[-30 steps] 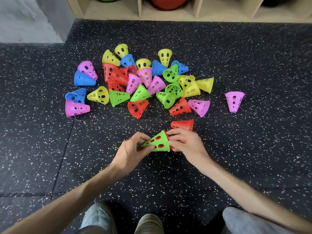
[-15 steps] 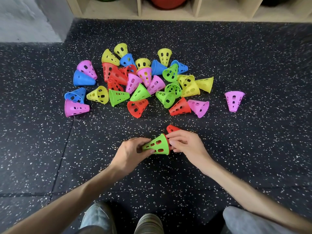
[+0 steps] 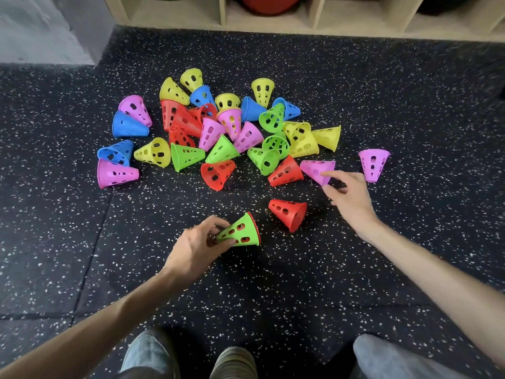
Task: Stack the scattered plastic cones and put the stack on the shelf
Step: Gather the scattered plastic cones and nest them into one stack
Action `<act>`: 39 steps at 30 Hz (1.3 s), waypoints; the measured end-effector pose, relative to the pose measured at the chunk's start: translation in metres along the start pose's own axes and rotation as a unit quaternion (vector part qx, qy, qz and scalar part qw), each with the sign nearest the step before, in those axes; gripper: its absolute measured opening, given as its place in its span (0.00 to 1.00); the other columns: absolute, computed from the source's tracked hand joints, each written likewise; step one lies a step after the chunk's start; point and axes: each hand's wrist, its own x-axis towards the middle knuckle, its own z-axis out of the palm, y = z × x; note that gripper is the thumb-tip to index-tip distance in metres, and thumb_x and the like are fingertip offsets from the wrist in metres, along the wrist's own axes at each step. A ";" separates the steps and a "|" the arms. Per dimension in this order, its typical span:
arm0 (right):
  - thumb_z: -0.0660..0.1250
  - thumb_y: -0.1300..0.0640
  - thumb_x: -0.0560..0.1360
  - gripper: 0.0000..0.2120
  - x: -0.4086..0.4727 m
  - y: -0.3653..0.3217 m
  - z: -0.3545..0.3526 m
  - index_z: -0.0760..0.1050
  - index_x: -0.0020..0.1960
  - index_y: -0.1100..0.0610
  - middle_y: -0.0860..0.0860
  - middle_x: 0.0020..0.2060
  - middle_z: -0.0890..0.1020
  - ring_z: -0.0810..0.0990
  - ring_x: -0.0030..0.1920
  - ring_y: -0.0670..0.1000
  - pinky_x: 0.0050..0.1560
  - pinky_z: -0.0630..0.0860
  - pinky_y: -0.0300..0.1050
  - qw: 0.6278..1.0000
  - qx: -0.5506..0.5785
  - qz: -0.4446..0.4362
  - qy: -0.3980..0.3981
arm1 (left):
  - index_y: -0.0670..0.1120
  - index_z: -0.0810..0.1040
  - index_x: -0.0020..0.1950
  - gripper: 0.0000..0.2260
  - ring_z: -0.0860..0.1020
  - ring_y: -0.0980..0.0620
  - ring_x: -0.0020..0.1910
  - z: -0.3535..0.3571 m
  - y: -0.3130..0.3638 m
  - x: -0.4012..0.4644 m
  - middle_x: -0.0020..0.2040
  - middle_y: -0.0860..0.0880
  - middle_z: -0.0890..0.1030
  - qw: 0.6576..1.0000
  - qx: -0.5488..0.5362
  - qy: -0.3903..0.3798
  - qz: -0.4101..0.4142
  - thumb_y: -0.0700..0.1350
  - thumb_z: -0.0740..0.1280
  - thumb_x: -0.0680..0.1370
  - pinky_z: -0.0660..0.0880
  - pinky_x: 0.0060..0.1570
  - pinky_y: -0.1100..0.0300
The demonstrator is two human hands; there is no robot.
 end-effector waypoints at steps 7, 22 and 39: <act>0.70 0.55 0.78 0.23 0.031 -0.004 -0.011 0.73 0.71 0.41 0.50 0.62 0.81 0.81 0.59 0.48 0.68 0.71 0.48 0.985 -0.076 0.049 -0.145 | 0.58 0.77 0.55 0.12 0.80 0.64 0.42 0.000 0.003 -0.001 0.49 0.59 0.82 1.000 -0.006 0.002 0.004 0.52 0.76 0.76 0.74 0.37 0.68; 0.65 0.64 0.79 0.15 0.000 -0.016 0.001 0.82 0.57 0.47 0.41 0.51 0.84 0.81 0.51 0.37 0.58 0.77 0.39 0.997 -0.014 -0.039 0.058 | 0.55 0.74 0.52 0.15 0.78 0.63 0.47 0.003 -0.002 -0.002 0.48 0.59 0.80 0.999 -0.004 -0.002 -0.041 0.58 0.76 0.74 0.71 0.40 0.69; 0.67 0.65 0.78 0.19 -0.033 -0.057 0.029 0.76 0.62 0.45 0.39 0.46 0.86 0.83 0.51 0.40 0.55 0.77 0.38 0.992 0.069 -0.106 0.002 | 0.57 0.75 0.53 0.12 0.81 0.59 0.48 0.003 0.001 -0.004 0.51 0.58 0.82 0.996 -0.075 0.039 0.003 0.56 0.75 0.76 0.80 0.50 0.53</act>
